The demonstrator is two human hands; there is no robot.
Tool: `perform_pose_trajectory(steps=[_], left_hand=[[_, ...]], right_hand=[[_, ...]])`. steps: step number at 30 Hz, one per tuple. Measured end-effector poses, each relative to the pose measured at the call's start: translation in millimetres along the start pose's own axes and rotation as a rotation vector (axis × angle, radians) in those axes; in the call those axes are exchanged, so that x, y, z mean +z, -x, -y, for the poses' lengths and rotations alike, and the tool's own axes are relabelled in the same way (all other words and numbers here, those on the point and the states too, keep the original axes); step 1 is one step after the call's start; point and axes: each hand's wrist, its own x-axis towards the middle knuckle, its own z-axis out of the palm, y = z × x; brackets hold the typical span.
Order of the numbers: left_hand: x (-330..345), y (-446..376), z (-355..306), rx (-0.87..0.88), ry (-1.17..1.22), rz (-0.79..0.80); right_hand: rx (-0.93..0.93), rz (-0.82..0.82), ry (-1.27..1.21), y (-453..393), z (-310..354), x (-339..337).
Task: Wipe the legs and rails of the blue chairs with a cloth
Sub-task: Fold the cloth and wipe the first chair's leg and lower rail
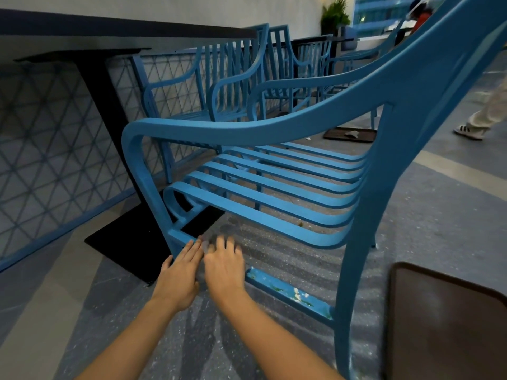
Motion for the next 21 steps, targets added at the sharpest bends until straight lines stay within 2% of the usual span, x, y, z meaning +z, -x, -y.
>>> perform_pose_trajectory(steps=[8, 21], left_hand=[[-0.6, -0.6, 1.1, -0.007, 0.03, 0.018], [4.1, 1.5, -2.4, -0.023, 0.013, 0.026]], right_hand=[[-0.033, -0.001, -0.062, 9.6, -6.0, 3.0], [0.016, -0.013, -0.105, 37.0, -27.8, -0.8]])
